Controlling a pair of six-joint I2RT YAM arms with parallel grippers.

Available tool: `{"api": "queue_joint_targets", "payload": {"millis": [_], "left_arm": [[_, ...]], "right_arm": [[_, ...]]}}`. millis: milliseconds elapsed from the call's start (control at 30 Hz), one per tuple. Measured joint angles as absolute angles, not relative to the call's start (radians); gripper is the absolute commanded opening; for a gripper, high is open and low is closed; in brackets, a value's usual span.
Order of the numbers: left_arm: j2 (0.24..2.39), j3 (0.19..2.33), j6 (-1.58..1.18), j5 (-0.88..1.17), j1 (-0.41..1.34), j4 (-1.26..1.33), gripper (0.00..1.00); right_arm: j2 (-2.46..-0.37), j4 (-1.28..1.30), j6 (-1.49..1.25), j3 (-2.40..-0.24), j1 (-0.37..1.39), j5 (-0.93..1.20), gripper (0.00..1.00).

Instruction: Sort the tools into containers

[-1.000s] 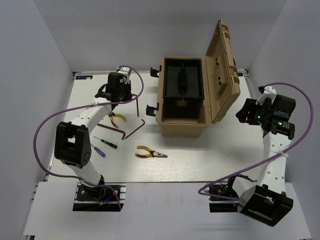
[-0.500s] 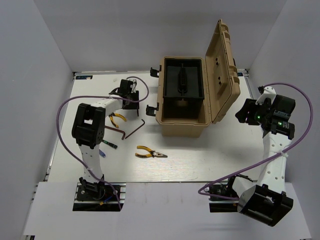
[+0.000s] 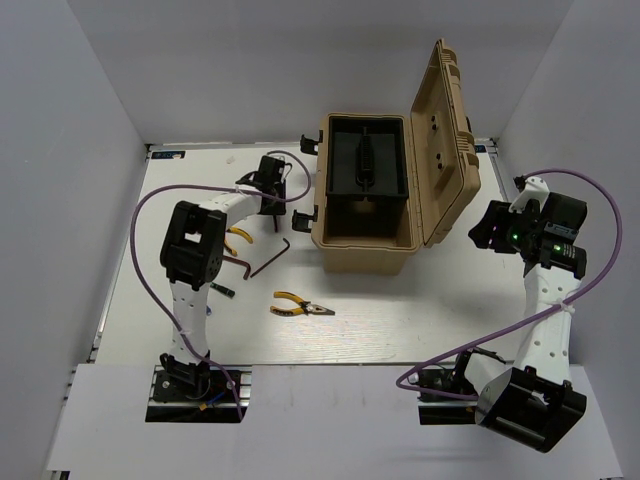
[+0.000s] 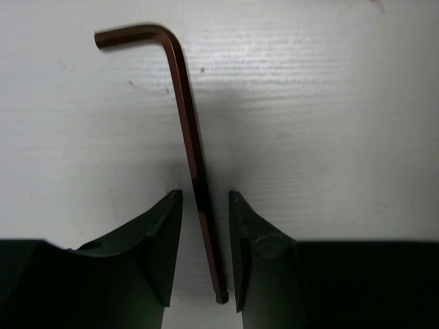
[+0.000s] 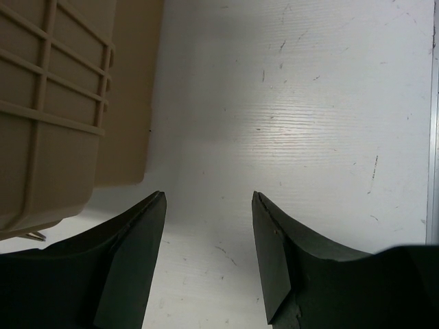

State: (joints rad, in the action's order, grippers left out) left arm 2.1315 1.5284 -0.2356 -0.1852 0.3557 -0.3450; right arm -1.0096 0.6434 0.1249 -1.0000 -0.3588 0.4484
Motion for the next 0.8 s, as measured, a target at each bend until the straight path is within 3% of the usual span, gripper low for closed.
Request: {"api": "queue_joint_targets", "payload": {"millis": [167, 400, 600, 800], "left_arm": [[2.142, 1.533, -0.245, -0.262, 0.369, -0.369, 0.43], [2.144, 1.536, -0.248, -0.319, 0.369, -0.393, 0.16], [2.136, 1.512, -0.252, -0.336, 0.368, -0.371, 0.0], [2.111, 1.47, -0.252, -0.315, 0.353, -0.337, 0.0]], "right_arm": [[-1.01, 0.635, 0.118, -1.0, -0.359, 0.449, 0.6], [-1.01, 0.63, 0.114, -1.0, -0.359, 0.448, 0.6], [-1.008, 0.629, 0.112, -0.999, -0.359, 0.448, 0.6], [-1.006, 0.628, 0.112, -0.999, -0.359, 0.449, 0.6]]}}
